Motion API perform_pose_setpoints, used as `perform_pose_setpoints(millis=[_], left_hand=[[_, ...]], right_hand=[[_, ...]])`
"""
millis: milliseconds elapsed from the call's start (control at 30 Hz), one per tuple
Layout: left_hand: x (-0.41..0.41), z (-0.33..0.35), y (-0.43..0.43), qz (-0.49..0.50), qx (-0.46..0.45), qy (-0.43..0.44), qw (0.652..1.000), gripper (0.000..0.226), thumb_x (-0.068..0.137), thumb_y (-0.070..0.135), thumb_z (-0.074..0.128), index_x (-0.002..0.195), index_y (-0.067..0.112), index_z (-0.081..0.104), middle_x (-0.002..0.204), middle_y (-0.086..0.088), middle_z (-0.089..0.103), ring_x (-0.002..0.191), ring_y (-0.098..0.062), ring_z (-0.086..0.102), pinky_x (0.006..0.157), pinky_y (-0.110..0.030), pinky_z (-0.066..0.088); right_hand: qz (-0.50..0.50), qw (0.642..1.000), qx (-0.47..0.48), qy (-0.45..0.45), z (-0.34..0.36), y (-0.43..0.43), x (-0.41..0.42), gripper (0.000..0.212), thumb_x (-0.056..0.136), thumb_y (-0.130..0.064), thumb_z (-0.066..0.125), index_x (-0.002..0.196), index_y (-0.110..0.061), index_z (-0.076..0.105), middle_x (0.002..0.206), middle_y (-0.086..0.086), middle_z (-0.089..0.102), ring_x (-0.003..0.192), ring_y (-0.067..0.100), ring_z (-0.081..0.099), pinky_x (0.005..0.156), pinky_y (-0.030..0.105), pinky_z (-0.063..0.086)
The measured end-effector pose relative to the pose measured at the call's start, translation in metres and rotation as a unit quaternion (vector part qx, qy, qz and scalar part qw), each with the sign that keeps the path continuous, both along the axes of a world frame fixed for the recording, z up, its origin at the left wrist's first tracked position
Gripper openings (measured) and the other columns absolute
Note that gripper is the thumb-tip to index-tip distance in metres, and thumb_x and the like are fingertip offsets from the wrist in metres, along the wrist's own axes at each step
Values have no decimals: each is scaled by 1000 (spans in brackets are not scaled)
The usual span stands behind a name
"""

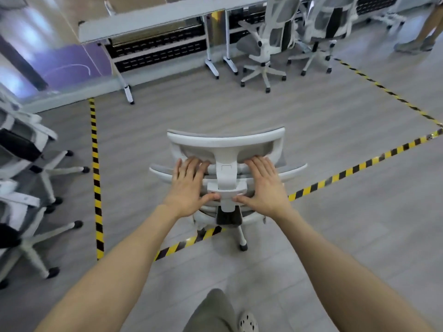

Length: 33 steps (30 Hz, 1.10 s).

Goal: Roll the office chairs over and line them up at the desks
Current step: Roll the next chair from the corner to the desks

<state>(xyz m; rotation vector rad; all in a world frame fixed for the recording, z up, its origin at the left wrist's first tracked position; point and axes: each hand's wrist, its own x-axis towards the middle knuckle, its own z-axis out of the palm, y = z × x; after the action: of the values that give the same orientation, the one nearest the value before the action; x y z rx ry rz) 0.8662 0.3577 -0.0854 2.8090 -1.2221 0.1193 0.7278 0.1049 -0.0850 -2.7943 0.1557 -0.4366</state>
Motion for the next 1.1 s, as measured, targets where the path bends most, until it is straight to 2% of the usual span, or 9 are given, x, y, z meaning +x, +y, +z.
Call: perform_pose_setpoints(millis=[133,300,533,867,1100], left_hand=[[82,-3,-28,15,-37,-17,999,107,90,93,49,169,23,29,167,-11,33,164,-35,19,137,-62,5],[194,-1,-66,31,-28,-42,998,105,91,92,47,168,22,34,163,-10,39,162,-34,27,136,-66,8],[349,3,-134,54,-6,-39,998,106,95,93,40,170,18,33,166,-12,39,164,-35,27,136,-65,7],[576,3,-229,91,-9,-51,994,104,96,88,50,172,20,28,171,-9,34,168,-31,18,138,-61,6],[730,20,-295,114,-4,-23,993,101,99,80,49,176,21,19,180,-7,25,172,-28,9,138,-54,17]], right_hand=[[24,999,-5,-20,-2,-36,94,113,79,-89,67,162,-16,42,168,7,42,163,31,31,137,52,19],[35,998,-35,-24,-6,-76,217,116,82,-93,64,161,-9,44,167,10,44,164,32,30,135,55,22],[56,998,-33,10,7,-145,386,117,84,-97,56,165,-15,35,172,7,37,167,29,21,138,52,16],[96,994,-36,-27,4,-251,632,112,85,-97,56,159,-13,46,163,6,46,161,29,32,136,50,21],[138,988,-62,34,18,-323,803,113,90,-89,54,170,-15,25,176,8,30,168,29,18,140,49,9]])
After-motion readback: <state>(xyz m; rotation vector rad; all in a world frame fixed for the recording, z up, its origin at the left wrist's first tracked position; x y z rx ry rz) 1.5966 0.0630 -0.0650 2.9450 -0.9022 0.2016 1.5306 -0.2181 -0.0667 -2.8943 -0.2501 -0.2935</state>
